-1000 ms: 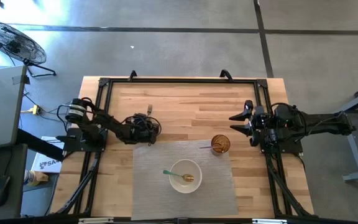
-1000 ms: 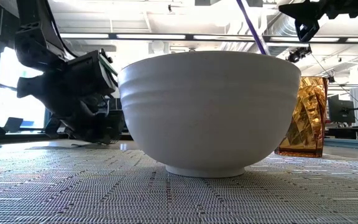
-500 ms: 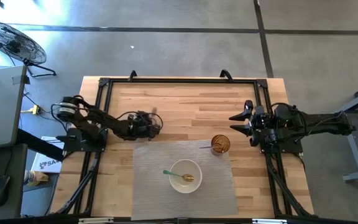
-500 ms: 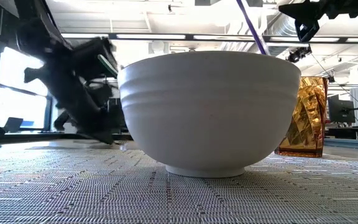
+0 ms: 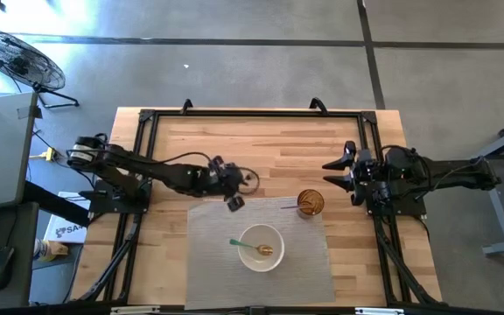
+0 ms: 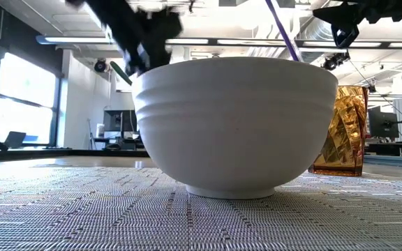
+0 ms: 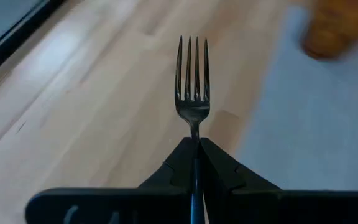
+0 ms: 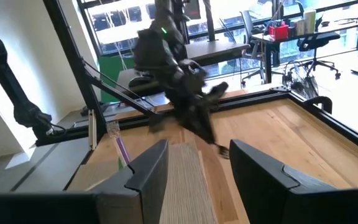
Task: Pick & Place Utensil
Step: Put the blue fork into the white bowl on the gray mat
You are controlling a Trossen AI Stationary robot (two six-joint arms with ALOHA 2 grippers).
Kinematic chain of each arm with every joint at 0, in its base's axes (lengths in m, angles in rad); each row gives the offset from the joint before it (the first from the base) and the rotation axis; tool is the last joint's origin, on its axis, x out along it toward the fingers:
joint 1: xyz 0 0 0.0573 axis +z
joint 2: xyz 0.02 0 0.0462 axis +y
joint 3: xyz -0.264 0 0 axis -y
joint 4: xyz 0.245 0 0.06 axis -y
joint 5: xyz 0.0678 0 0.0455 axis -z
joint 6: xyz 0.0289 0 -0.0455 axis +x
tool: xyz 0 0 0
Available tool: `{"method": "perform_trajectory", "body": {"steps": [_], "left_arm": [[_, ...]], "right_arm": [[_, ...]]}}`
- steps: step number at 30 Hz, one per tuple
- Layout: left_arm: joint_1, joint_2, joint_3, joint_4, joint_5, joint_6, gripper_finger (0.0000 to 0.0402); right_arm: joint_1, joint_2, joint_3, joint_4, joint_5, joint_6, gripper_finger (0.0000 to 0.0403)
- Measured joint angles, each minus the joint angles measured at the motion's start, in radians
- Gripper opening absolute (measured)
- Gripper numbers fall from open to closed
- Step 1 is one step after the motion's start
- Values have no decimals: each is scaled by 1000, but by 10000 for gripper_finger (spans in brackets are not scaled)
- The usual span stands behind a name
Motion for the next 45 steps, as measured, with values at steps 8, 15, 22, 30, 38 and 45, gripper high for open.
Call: {"method": "perform_trajectory", "body": {"steps": [8, 15, 22, 30, 38, 45], "left_arm": [[-121, 18, 218, -238, 105, 87, 12], [-201, 45, 292, -226, 168, 88, 12], [-217, 194, 431, -259, 271, 146, 12], [-223, 341, 616, -423, 342, 163, 12], [-229, 410, 707, -518, 424, 187, 12], [-229, 423, 709, -494, 430, 188, 12]], "right_arm": [[0, 0, 0, -42, 0, 1, 165], [0, 0, 0, -29, 25, -13, 165], [0, -1, 0, 0, 25, -12, 165], [0, 3, 0, -4, 24, 26, 165], [0, 17, 0, -5, 21, 37, 165], [0, 24, 0, -4, 20, 44, 165]]}}
